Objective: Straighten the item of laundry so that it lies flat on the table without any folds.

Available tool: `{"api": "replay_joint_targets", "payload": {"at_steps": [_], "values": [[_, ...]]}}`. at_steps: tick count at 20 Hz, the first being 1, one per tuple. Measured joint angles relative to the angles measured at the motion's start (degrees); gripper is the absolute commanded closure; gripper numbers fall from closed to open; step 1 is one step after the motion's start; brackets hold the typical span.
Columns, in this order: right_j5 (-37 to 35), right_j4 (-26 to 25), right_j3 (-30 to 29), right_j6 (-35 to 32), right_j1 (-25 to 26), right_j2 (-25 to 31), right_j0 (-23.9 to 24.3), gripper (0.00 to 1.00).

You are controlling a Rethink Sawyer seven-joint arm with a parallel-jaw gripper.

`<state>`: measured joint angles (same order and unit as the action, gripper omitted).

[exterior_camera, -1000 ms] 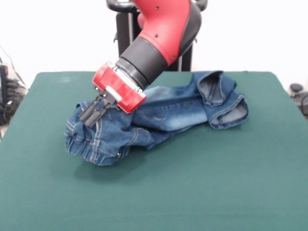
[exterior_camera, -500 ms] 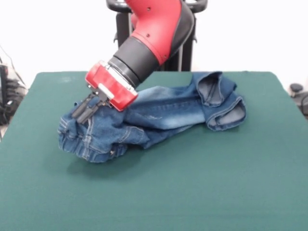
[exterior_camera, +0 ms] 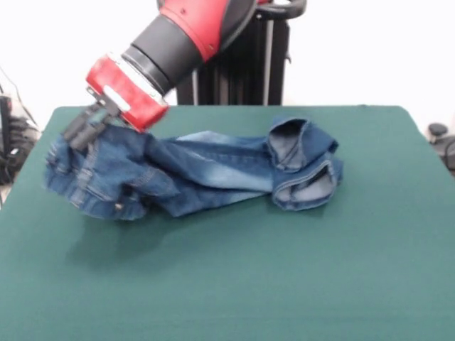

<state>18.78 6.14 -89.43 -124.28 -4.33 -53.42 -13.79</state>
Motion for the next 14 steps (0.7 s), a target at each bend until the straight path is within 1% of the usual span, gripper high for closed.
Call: {"api": "replay_joint_targets", "payload": {"at_steps": [3, 7, 14], "values": [[-0.5, -2.8, -0.1, 0.0, -3.1, 0.0, 1.2, 1.00], [-4.8, -4.0, -0.3, 0.0, -7.0, -0.4, -0.2, 1.00], [-14.4, -3.9, -0.3, 0.0, -10.9, -2.0, -6.7, 1.00]]}}
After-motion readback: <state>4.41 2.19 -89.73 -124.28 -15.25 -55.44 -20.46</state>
